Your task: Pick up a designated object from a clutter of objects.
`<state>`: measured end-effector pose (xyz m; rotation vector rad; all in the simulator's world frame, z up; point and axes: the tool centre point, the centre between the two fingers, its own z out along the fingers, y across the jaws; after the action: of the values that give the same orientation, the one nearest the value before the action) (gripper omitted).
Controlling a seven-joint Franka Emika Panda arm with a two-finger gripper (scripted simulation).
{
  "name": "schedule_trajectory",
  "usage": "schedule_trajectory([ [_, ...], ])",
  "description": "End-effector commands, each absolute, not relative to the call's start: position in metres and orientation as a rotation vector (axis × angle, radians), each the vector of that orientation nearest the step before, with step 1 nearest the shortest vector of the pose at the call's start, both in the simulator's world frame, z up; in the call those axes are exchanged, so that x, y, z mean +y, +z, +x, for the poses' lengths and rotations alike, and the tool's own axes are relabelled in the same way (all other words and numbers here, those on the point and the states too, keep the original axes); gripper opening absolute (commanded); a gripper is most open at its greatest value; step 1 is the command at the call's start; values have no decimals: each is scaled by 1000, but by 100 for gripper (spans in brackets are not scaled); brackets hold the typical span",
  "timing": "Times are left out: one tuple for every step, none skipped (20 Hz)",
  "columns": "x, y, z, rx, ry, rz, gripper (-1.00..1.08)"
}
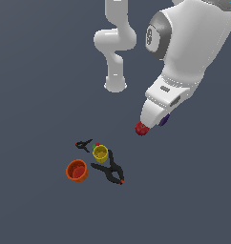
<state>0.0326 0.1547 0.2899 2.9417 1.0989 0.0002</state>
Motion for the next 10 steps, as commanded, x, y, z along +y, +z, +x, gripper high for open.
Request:
schedule_trajectory([
  [169, 304, 40, 1098, 0, 2942, -100],
  [174, 309, 43, 1098, 0, 2943, -100],
  [180, 314, 46, 1098, 0, 2943, -100],
  [185, 319, 49, 1098, 0, 2943, -100],
  [190, 323, 52, 1098, 0, 2943, -100],
  [194, 327, 55, 1098, 0, 2943, -100],
  [198, 331, 57, 1098, 0, 2943, -100],
  [202, 334, 59, 1098, 0, 2943, -100],
  [205, 338, 61, 1098, 0, 2943, -100],
  [208, 341, 63, 1098, 0, 2943, -100],
])
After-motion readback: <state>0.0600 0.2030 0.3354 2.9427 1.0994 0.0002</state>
